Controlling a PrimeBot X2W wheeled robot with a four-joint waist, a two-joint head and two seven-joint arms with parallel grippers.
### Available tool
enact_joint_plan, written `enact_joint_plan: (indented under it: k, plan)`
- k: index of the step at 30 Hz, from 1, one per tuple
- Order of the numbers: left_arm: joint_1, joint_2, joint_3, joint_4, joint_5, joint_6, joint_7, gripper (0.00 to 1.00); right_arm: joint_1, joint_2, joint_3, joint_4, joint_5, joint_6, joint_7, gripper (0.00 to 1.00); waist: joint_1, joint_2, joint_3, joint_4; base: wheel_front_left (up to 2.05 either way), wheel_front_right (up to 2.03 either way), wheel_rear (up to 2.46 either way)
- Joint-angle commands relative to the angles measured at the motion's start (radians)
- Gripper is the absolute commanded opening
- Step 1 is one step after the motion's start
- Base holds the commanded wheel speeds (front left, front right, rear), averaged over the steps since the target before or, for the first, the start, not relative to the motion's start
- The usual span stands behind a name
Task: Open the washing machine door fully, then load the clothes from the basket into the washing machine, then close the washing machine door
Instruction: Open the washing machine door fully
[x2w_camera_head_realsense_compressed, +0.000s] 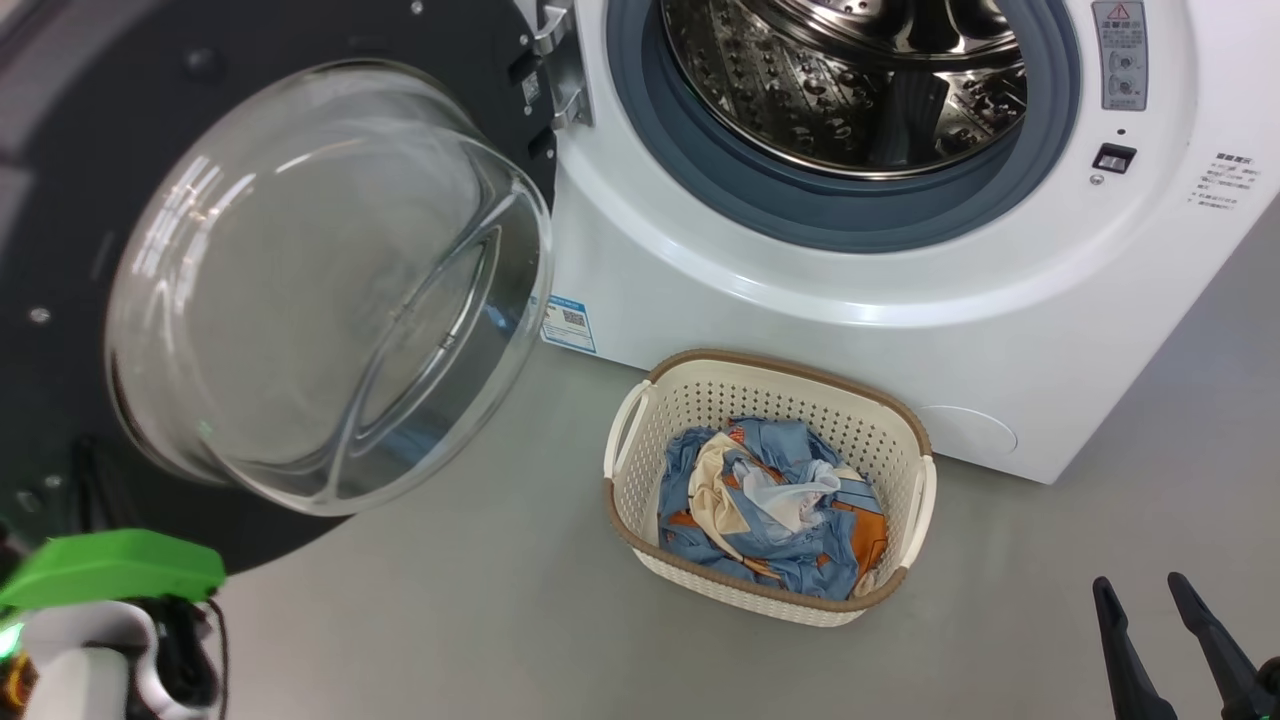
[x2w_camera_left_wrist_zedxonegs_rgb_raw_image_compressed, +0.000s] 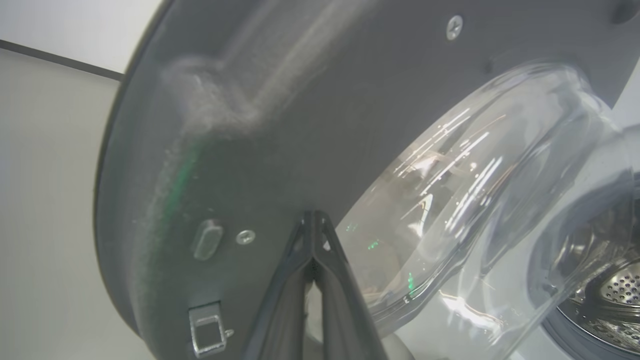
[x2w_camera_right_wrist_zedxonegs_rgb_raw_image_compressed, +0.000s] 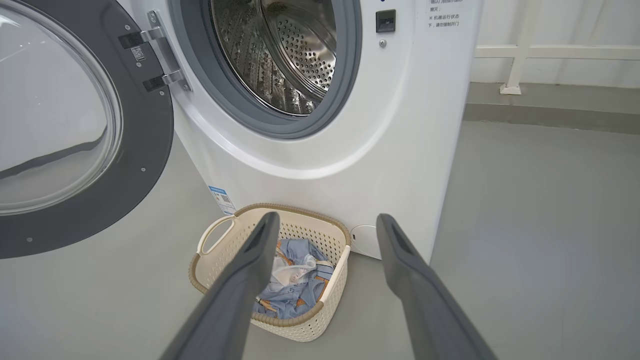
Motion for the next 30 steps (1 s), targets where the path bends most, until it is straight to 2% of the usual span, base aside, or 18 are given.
enact_joint_plan:
  k: [1,13,30]
  plan:
    - [-0.049,0.051,0.057,-0.010,0.014,0.001,-0.013,0.00,-0.001,-0.024,0.027,-0.027,-0.007,0.002,-0.012,1.00,0.0000,0.0000,0.004,-0.004,0.00,0.00,0.00]
    - [-0.174,0.043,0.234,0.156,0.156,-0.061,-0.014,0.00,-0.004,-0.040,0.035,-0.021,-0.004,0.002,-0.012,1.00,0.0000,0.0000,0.018,-0.027,0.00,0.00,0.00]
    - [-0.246,0.013,0.363,0.248,0.304,-0.123,-0.014,0.00,-0.006,-0.039,0.044,-0.015,-0.008,0.002,-0.012,1.00,0.0000,0.0000,0.011,-0.028,0.00,0.00,0.00]
